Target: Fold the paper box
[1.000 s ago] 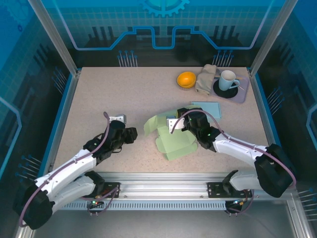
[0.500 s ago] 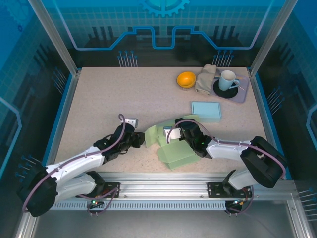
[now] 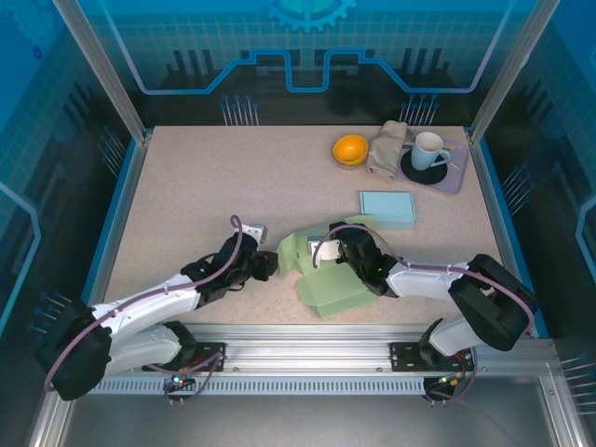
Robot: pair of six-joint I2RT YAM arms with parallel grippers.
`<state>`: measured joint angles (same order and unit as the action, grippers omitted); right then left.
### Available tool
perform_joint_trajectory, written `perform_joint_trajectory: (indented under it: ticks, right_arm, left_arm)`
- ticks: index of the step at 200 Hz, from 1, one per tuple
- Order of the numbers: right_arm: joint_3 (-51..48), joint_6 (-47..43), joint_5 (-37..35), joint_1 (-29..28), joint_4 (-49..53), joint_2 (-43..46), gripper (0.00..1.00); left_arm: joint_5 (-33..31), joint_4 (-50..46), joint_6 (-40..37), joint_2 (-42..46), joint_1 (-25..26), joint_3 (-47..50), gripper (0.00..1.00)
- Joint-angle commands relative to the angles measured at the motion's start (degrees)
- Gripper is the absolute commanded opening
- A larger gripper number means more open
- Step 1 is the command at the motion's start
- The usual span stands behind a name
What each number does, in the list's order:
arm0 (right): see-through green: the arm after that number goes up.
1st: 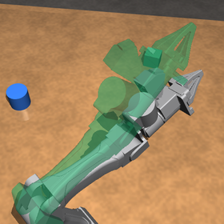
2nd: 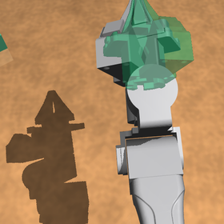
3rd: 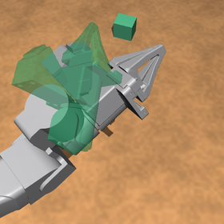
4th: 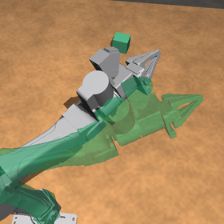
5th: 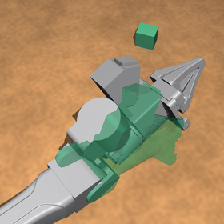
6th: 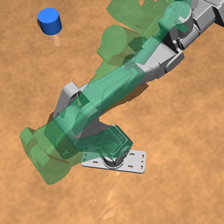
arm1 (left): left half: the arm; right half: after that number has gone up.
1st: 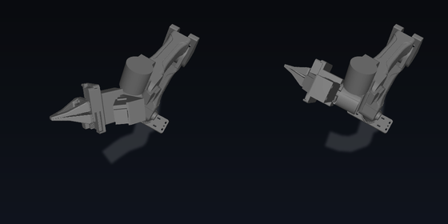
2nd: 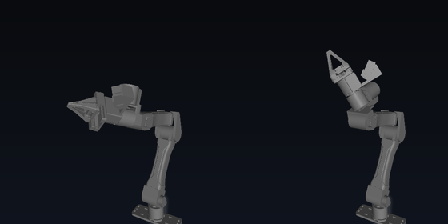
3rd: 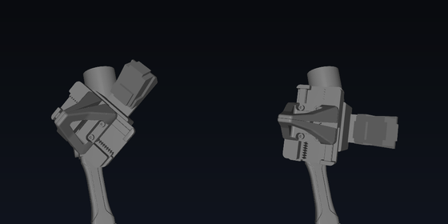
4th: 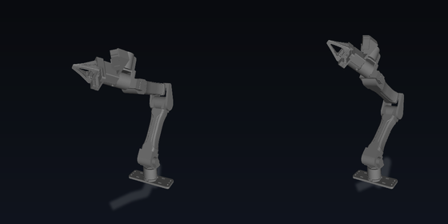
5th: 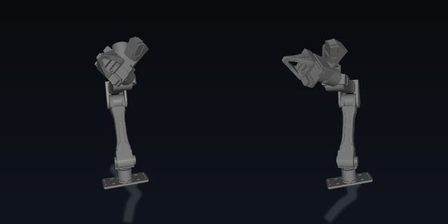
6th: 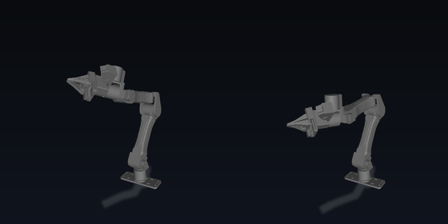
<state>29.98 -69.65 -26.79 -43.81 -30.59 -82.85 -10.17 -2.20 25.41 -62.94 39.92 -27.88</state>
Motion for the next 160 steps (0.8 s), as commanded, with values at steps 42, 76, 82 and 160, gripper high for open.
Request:
perform_joint_trajectory:
  ticks: [42,76,82,160]
  right_arm:
    - [-0.62,1.93,1.11,0.51,0.4,0.32,0.0]
    - [-0.49,1.75,1.13,0.48,1.24,0.78,0.0]
    - [-0.53,1.71,1.07,0.53,1.25,0.76,0.0]
    - [-0.6,2.06,0.29,1.12,-1.23,0.32,0.0]
  left_arm:
    - [5.07,4.49,-2.87,-9.13,0.42,-3.33,0.43]
    - [7.92,8.5,-0.93,-11.92,0.92,-4.11,0.45]
    - [8.38,8.96,-0.73,-12.11,1.16,-4.19,0.45]
    - [8.87,10.1,-0.02,-15.01,2.0,-5.43,0.5]
